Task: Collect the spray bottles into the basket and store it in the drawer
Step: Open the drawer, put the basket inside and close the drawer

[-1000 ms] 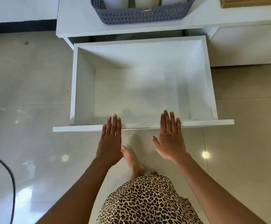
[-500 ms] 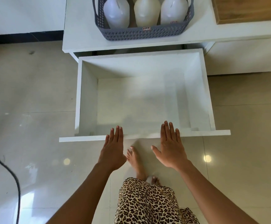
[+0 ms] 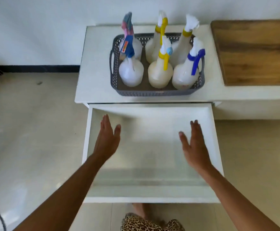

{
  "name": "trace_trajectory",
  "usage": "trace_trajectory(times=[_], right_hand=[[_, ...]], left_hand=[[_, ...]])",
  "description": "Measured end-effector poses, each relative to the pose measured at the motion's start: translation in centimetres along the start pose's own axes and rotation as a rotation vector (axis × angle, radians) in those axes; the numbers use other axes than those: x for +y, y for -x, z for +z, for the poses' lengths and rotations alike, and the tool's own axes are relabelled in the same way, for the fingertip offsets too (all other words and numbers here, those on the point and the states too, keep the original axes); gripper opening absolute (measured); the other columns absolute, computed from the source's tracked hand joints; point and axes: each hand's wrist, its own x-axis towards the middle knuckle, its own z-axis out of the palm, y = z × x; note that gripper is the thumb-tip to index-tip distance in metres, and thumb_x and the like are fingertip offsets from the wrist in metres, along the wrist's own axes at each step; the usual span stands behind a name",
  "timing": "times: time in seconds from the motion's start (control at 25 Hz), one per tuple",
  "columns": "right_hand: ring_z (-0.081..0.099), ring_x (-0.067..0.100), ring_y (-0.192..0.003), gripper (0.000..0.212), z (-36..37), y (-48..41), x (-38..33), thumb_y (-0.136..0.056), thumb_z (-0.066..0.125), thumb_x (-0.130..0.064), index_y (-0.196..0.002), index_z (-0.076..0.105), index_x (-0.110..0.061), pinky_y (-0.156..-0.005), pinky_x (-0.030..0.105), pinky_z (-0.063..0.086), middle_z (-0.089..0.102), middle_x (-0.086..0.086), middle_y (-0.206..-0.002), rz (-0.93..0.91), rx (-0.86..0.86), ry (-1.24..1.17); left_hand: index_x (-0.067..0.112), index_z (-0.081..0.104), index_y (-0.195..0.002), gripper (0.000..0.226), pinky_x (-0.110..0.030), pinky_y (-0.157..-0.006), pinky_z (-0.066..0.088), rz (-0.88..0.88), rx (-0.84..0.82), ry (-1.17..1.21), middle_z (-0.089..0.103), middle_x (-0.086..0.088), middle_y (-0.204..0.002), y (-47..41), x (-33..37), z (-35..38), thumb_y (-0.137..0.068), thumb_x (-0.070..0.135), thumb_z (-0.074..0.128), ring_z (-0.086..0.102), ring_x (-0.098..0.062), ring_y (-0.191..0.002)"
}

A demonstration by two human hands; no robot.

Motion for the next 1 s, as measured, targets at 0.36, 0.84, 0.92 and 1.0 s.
trace_trajectory(times=[0.36, 0.84, 0.92, 1.0], right_hand=[[0.055, 0.021, -0.095, 0.036, -7.0, -16.9, -2.6, -0.099, 0.033, -0.032, -0.106, 0.059, -0.007, -0.081, 0.027, 0.042, 0.062, 0.011, -0.101, 0.147, 0.26, -0.309], [0.054, 0.02, -0.075, 0.024, -9.5, -27.3, -3.8, -0.093, 0.043, -0.004, -0.112, 0.056, 0.001, -0.069, 0.027, 0.043, 0.056, 0.006, -0.089, 0.288, -0.03, -0.384], [0.051, 0.026, -0.084, 0.03, -9.4, -27.4, -3.9, -0.091, 0.043, -0.003, -0.117, 0.053, 0.006, -0.076, 0.036, 0.044, 0.054, 0.014, -0.099, 0.27, -0.027, -0.323], [0.054, 0.037, -0.09, 0.03, -9.3, -27.1, -4.0, -0.09, 0.043, -0.004, -0.117, 0.054, 0.006, -0.083, 0.044, 0.044, 0.057, 0.023, -0.106, 0.267, -0.008, -0.307]], left_hand=[[0.007, 0.041, -0.128, 0.037, -0.031, -0.092, 0.035, -0.165, 0.18, 0.192, 0.051, -0.009, -0.128, -14.6, 6.4, -4.6, -0.096, 0.019, 0.028, 0.045, -0.026, -0.115], [0.0, 0.053, -0.111, 0.024, -0.017, -0.058, 0.041, -0.144, 0.155, 0.184, 0.059, -0.019, -0.11, -21.0, 8.8, -4.7, -0.089, 0.012, 0.053, 0.052, -0.02, -0.089], [0.001, 0.053, -0.11, 0.023, -0.016, -0.057, 0.04, -0.161, 0.178, 0.192, 0.059, -0.017, -0.108, -21.0, 8.7, -4.6, -0.091, 0.014, 0.051, 0.052, -0.018, -0.089], [0.003, 0.054, -0.11, 0.022, -0.016, -0.056, 0.04, -0.17, 0.173, 0.206, 0.058, -0.014, -0.104, -20.9, 8.8, -4.7, -0.093, 0.016, 0.049, 0.053, -0.018, -0.088]])
